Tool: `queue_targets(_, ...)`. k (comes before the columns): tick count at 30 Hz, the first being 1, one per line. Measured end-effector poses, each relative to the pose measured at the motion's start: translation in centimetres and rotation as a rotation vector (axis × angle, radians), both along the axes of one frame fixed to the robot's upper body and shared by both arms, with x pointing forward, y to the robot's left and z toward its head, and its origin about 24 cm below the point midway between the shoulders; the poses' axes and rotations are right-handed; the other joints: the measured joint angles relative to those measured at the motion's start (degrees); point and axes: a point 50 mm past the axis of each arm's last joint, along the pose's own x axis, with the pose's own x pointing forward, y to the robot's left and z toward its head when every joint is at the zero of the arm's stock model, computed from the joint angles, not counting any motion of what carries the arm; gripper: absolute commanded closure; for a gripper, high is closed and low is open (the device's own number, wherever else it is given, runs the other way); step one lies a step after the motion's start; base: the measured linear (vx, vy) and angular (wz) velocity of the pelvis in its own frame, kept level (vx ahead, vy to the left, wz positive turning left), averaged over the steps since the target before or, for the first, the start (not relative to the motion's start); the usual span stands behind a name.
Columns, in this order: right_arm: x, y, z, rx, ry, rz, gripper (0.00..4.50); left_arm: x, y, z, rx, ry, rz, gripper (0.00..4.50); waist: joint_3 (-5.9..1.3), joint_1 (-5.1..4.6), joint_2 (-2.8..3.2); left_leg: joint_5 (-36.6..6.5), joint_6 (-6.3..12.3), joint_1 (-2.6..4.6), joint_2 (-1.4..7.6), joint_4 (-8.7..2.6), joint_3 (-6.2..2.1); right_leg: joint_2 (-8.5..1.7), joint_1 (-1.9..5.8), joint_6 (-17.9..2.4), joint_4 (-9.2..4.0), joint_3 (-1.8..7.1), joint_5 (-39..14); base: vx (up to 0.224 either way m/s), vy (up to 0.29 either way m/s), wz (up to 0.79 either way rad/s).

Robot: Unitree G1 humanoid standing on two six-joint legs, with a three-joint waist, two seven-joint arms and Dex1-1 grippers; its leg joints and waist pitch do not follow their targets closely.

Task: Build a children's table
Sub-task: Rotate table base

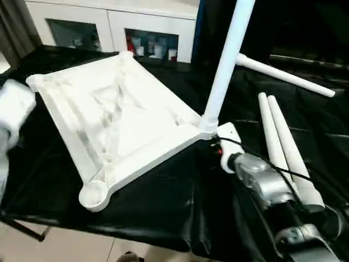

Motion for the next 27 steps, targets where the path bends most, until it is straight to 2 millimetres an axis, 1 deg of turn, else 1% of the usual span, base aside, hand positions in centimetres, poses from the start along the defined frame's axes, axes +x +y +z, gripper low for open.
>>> queue_targets(3, 0.3, 0.6, -0.1, 0.001, 0.002, -0.006, 0.44, -1.0, -1.2, -2.1, -0.046, 0.123, -0.045, 3.19, 0.01, 0.12, 0.01, 0.0, -0.01, -0.02, 0.00, 0.05, -0.01, 0.00, 0.00, -0.1, 0.03, 0.00, 0.0, 0.000, 0.000, 0.00)
queue_targets(6, 0.6, 1.0, -0.2, 0.004, 0.002, -0.001, 0.44, -1.4, -2.3, -2.8, -0.088, 0.179, -0.091, 3.19, 0.02, -0.08, 0.04, 0.1, -0.12, 0.08, 0.00, 0.05, -0.02, 0.00, 0.02, -0.1, 0.09, 0.01, 0.1, 0.000, 0.000, 0.00)
queue_targets(11, 0.9, 1.7, -0.4, 0.015, 0.002, 0.014, 0.44, -1.4, -3.9, -3.4, -0.148, 0.230, -0.168, 3.19, 0.03, -0.43, 0.05, 0.1, -0.16, 0.32, 0.01, 0.04, -0.03, 0.02, 0.03, -0.2, 0.30, 0.01, 0.1, 0.000, 0.000, 0.00)
queue_targets(15, 1.4, 2.1, -0.4, 0.013, 0.000, 0.021, 0.44, -1.9, -5.4, -3.9, -0.206, 0.303, -0.244, 3.19, 0.03, -0.55, 0.04, 0.1, -0.16, 0.45, 0.01, 0.03, -0.01, 0.03, 0.04, -0.2, 0.43, 0.05, 0.1, 0.000, 0.000, 0.00)
queue_targets(19, 1.5, 2.5, -0.6, 0.020, 0.000, 0.029, 0.44, -2.9, -6.3, -5.2, -0.252, 0.382, -0.284, 3.19, 0.00, -0.51, -0.02, 0.1, -0.16, 0.49, 0.01, 0.04, 0.00, 0.03, 0.04, -0.2, 0.46, 0.06, 0.1, 0.000, 0.000, 0.00)
queue_targets(22, 1.8, 2.8, -0.4, 0.023, -0.007, 0.044, 0.44, -3.1, -6.9, -5.2, -0.280, 0.385, -0.306, 3.19, -0.04, -0.40, -0.09, 0.1, -0.16, 0.49, 0.01, 0.05, 0.01, 0.03, 0.05, -0.2, 0.48, 0.07, 0.1, 0.000, 0.000, 0.00)
queue_targets(27, 1.8, 2.8, -0.7, 0.022, -0.002, 0.057, 0.44, -3.3, -8.2, -5.4, -0.315, 0.385, -0.358, 3.19, -0.11, -0.11, -0.28, 0.1, -0.16, 0.49, 0.00, 0.07, 0.02, 0.01, 0.09, -0.2, 0.46, 0.08, 0.1, 0.000, 0.000, 0.00)
